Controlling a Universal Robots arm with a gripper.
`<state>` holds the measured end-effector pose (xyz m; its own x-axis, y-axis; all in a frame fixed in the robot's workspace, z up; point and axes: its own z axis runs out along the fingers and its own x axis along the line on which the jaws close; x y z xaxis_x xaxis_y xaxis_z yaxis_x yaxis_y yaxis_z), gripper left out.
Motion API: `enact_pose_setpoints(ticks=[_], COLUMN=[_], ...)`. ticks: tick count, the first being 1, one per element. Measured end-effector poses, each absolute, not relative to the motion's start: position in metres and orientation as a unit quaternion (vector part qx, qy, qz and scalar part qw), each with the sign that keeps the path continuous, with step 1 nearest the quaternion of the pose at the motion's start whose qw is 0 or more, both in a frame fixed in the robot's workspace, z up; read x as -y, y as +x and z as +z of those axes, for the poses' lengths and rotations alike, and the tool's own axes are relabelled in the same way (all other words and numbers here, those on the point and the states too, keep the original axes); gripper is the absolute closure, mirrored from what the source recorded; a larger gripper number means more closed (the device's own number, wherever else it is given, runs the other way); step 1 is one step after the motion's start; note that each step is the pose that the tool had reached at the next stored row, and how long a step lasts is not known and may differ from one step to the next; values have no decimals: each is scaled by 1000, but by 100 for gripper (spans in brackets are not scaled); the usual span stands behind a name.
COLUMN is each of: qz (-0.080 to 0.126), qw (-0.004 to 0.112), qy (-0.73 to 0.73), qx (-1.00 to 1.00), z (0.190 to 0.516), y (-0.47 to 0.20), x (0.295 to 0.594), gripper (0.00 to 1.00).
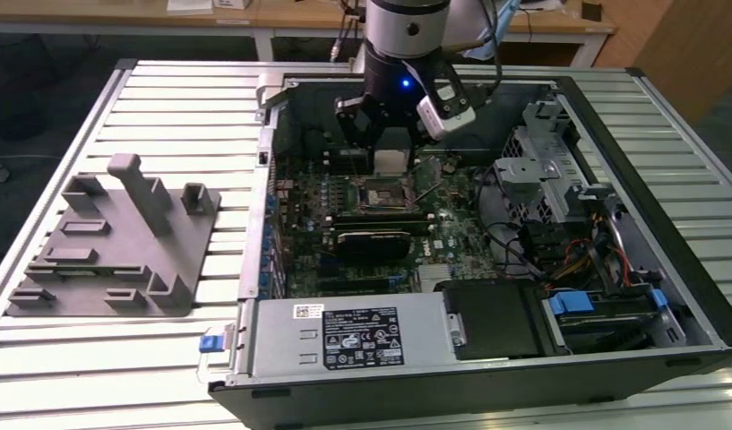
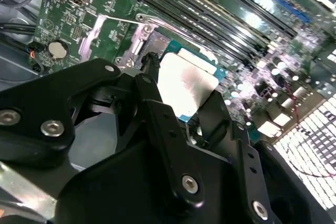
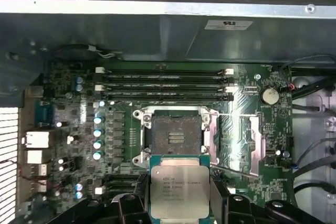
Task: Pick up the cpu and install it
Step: 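Pick up the cpu and move it towards the insertion slot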
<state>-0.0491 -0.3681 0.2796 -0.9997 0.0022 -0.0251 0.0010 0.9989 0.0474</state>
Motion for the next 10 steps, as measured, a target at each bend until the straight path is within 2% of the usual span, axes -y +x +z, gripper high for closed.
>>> enact_pose_setpoints(ticks=[10], qz=[24], qw=[12], qy=[-1], qx=[-1000], z=[269], y=[-44], x=[359], gripper=[46])
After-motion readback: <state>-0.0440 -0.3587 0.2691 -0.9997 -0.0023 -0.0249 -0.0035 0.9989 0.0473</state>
